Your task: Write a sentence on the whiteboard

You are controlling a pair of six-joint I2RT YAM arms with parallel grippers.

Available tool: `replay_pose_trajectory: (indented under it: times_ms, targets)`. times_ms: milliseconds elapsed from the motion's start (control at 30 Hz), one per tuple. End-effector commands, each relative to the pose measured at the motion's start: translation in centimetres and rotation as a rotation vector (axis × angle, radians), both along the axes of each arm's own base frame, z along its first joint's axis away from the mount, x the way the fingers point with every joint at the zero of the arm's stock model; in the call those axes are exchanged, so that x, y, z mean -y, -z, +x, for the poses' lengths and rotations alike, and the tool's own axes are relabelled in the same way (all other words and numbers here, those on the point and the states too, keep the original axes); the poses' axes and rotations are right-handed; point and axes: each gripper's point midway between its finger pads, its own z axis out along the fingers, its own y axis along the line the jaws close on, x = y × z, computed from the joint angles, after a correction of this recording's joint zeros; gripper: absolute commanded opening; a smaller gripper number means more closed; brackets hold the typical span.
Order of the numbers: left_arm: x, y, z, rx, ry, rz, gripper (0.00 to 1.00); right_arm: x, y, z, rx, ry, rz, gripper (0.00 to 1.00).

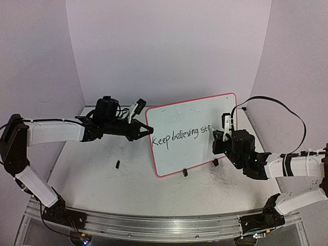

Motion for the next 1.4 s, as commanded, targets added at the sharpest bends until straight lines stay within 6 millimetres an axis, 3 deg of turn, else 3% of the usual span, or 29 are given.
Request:
replay_pose_trajectory:
  times_ms: [0, 333, 733, 967, 1167, 1367]
  targets:
    - [-0.9, 1.4, 0.5, 0.08, -0.027, 0.095, 0.0, 0.3, -0.9, 0.5, 0.02, 0.031, 0.024, 0.0]
    - [-0.9, 1.3, 0.6, 0.082, -0.029, 0.095, 0.0, -0.1, -0.7, -0.2, 0.017, -0.018, 0.032, 0.0]
    - [-0.9, 1.2, 0.5, 0.081, -0.024, 0.093, 0.0, 0.8, -1.3, 0.9, 0.036, 0.074, 0.02, 0.0]
    - [-1.0, 1.1, 0.6, 0.09, -0.035, 0.097, 0.0, 1.8, -2.8, -1.1, 0.07, 0.025, 0.061, 0.0]
    - [-1.0, 1.2, 0.6, 0.088, -0.036, 0.1, 0.0, 0.6, -1.7, -1.5, 0.035, -0.048, 0.051, 0.0]
    - [-1.0, 1.3, 0.6, 0.084, -0.031, 0.1, 0.0, -0.3, -2.5, -0.9, 0.059, -0.069, 0.046, 0.0]
